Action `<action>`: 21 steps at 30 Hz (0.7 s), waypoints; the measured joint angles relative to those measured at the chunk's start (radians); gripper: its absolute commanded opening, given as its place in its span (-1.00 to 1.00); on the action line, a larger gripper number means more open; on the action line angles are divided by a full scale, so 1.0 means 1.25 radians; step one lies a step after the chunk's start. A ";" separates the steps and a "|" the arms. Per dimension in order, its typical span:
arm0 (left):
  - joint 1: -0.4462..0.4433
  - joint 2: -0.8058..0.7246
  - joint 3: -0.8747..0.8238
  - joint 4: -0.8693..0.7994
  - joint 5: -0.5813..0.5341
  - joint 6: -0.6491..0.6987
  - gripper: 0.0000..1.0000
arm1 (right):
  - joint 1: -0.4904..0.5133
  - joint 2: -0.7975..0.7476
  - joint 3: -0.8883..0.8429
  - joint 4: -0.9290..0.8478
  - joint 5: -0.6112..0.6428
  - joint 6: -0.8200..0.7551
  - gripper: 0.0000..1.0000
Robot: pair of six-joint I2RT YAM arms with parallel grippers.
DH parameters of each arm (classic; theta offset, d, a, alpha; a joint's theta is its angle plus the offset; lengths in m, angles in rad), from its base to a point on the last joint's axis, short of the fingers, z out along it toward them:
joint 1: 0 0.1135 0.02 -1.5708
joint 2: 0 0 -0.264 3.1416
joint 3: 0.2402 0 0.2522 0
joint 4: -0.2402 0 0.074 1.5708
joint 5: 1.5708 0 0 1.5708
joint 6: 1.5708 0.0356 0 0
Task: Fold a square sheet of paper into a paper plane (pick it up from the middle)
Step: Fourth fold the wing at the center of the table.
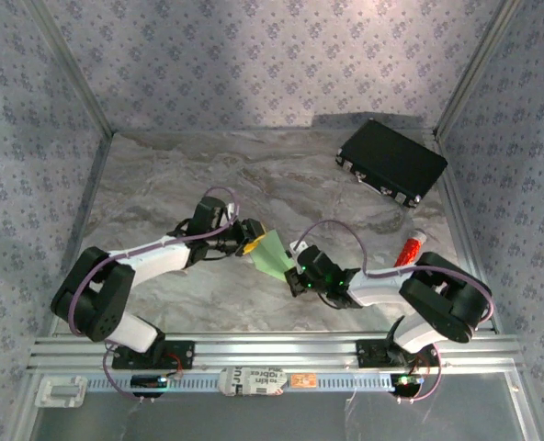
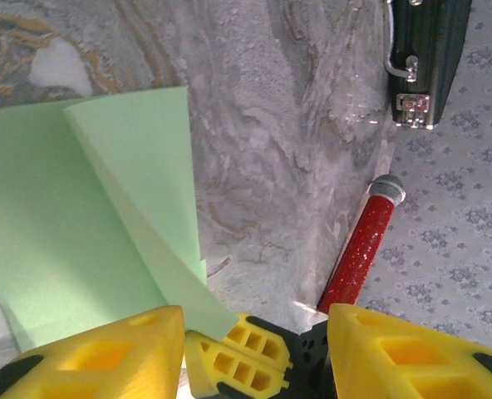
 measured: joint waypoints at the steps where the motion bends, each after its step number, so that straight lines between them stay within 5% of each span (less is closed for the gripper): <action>1: 0.000 -0.001 -0.005 0.000 -0.001 -0.001 -0.12 | -0.005 0.001 0.001 0.002 -0.010 0.005 -0.90; 11: -0.001 -0.019 -0.049 0.008 -0.002 -0.008 -0.70 | -0.038 0.030 0.016 0.022 -0.087 0.067 -0.90; 21: -0.052 0.037 -0.054 0.099 0.001 -0.030 -0.80 | -0.068 0.049 0.015 0.056 -0.155 0.126 -0.90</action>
